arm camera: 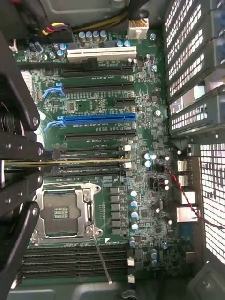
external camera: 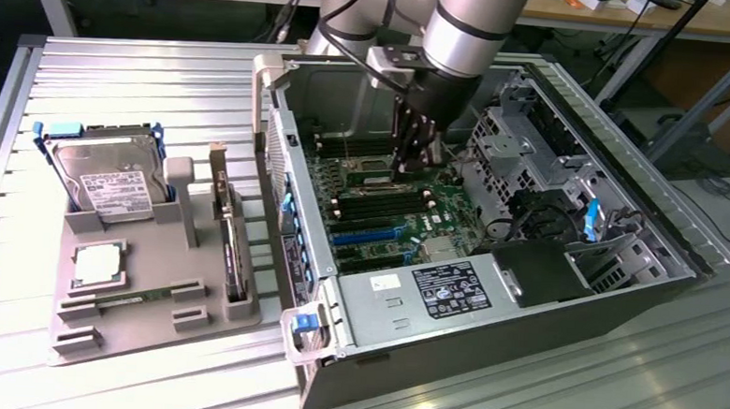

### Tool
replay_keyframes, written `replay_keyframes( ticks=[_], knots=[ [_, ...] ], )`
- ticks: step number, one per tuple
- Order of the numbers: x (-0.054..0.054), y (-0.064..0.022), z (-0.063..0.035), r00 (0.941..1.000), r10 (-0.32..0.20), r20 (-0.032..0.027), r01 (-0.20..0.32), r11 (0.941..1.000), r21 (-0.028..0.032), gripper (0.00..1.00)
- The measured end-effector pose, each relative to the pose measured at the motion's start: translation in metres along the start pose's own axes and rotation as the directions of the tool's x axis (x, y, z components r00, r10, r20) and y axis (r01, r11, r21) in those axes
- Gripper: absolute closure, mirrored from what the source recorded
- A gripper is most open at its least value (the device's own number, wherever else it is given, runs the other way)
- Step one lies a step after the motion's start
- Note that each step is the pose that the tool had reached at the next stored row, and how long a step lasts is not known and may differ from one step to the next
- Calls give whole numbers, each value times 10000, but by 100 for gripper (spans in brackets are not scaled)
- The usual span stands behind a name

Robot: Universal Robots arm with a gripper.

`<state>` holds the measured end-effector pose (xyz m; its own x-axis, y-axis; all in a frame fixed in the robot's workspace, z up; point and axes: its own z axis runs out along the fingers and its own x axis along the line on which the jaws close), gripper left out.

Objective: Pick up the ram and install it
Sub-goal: 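Insert the ram into the slot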

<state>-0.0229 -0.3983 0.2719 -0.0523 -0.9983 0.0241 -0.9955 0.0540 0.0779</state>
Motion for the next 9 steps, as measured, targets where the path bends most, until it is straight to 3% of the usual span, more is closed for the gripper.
replay_keyframes(
  ticks=[2, 4, 9],
  knots=[
    [-3, -9, 37, 10000, -7, -32, 7, 10000, 3, 85],
    [-8, -27, 97, 9999, -86, -130, 86, 10000, 9, 85],
    [-14, -47, 176, 9995, -160, -261, 161, 9999, 15, 85]
  ],
)
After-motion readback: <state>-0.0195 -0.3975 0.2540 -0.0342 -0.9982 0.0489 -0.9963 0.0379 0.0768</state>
